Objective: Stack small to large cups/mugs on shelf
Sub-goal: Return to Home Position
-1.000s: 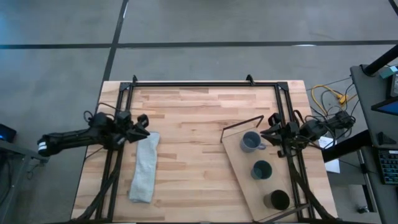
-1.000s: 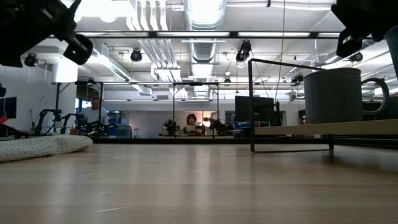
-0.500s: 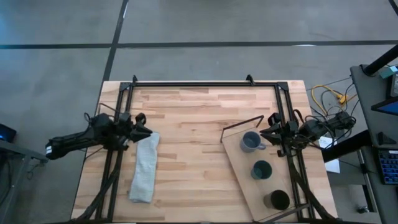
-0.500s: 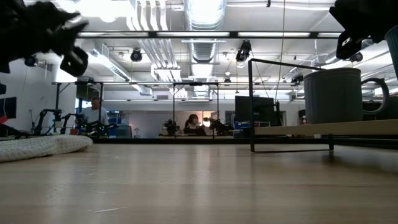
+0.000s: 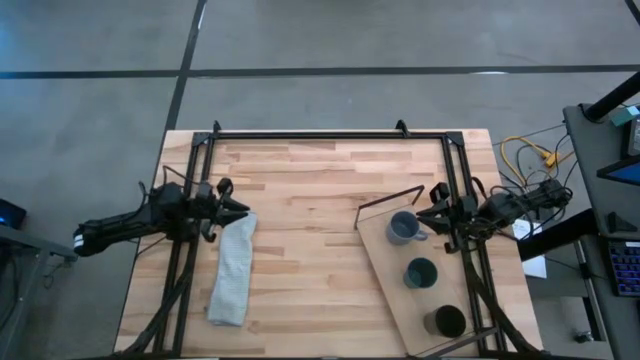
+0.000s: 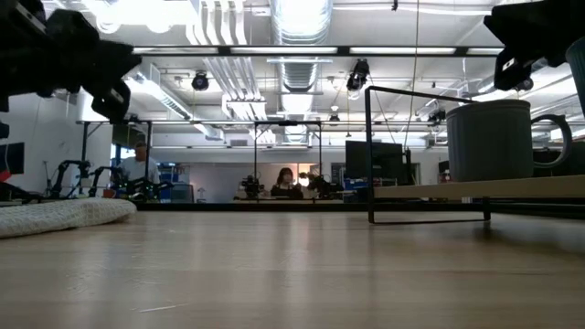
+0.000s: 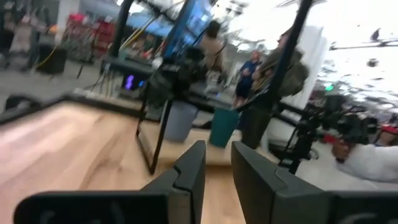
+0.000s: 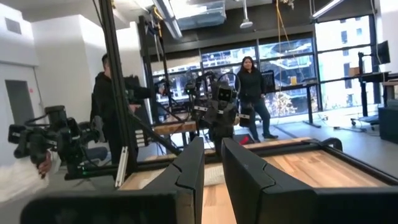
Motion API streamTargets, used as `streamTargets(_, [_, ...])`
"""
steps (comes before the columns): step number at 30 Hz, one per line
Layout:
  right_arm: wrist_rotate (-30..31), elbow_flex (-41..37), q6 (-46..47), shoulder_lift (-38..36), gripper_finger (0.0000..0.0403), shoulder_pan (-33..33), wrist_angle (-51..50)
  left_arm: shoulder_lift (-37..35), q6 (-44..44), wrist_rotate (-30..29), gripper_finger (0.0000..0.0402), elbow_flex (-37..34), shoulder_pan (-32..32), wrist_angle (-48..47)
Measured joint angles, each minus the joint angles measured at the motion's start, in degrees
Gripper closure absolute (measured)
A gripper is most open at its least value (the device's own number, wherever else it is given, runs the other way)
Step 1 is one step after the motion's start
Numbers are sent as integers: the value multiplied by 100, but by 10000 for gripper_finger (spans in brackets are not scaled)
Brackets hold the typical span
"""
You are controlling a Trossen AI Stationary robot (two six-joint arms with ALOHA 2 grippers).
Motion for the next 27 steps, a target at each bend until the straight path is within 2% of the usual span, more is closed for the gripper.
streamTargets(5, [-4,0,-63,0,351,0,-145,-10,-12,-170,338,-1,2,-500])
streamTargets(19, [-15,2,-52,0,351,0,-775,73,-111,-178,338,15,2,-651])
streamTargets(27, [28,2,-428,7,351,0,-829,129,-167,-176,338,15,0,-669])
